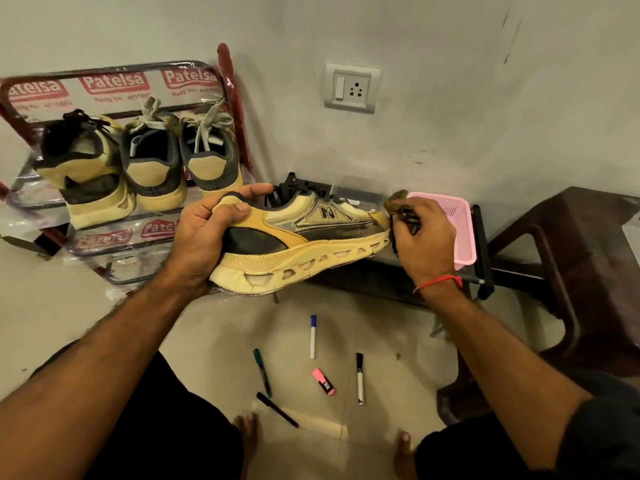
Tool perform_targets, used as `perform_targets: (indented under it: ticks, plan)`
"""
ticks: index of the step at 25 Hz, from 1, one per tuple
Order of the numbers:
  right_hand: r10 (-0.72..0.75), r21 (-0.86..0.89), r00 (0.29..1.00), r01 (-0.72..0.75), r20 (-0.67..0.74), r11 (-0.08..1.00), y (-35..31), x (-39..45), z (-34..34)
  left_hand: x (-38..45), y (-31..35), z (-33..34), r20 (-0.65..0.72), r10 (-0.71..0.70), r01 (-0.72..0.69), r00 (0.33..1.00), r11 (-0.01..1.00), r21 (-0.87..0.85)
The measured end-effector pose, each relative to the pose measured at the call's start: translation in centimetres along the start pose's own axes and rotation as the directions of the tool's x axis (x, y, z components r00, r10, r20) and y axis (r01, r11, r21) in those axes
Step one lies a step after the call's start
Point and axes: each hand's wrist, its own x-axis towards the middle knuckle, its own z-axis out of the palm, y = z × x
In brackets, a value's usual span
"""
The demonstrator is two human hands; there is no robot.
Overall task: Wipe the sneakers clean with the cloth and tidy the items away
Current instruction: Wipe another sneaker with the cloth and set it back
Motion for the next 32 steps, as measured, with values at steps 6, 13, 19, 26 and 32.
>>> perform_targets:
  ticks: [6, 13, 19, 26, 32]
  plan:
    - [-0.360, -0.086, 0.881, 0.402, 0.307, 0.911, -0.3, -2.0, -0.1, -0.3, 0.0, 0.0, -0.018, -0.001, 0.001, 1.000, 1.000, -0.002]
    - [-0.415, -0.054, 0.844, 0.458, 0.339, 0.887, -1.0, -2.1, 0.3, 0.1, -0.4, 0.9, -0.028, 0.002, -0.003, 1.000, 1.000, -0.019]
    - [0.024, 0.004, 0.979, -0.025, 0.202, 1.000, 0.2, -0.2, -0.5, 0.4, 0.3, 0.5, -0.130, -0.006, 0.005, 0.992, 1.000, -0.007]
    - [0.333, 0.542, 0.853, -0.515, 0.402, 0.664, -6.2, -1.7, 3.0, -1.3, 2.7, -0.3, -0.016, 0.258, -0.210, 0.966, 0.820, 0.532]
    - [0.288, 0.578, 0.810, -0.571, 0.511, 0.583, -9.4, -2.3, 6.8, -4.5, 6.0, -4.7, -0.231, 0.300, -0.090, 0.925, 0.767, 0.635]
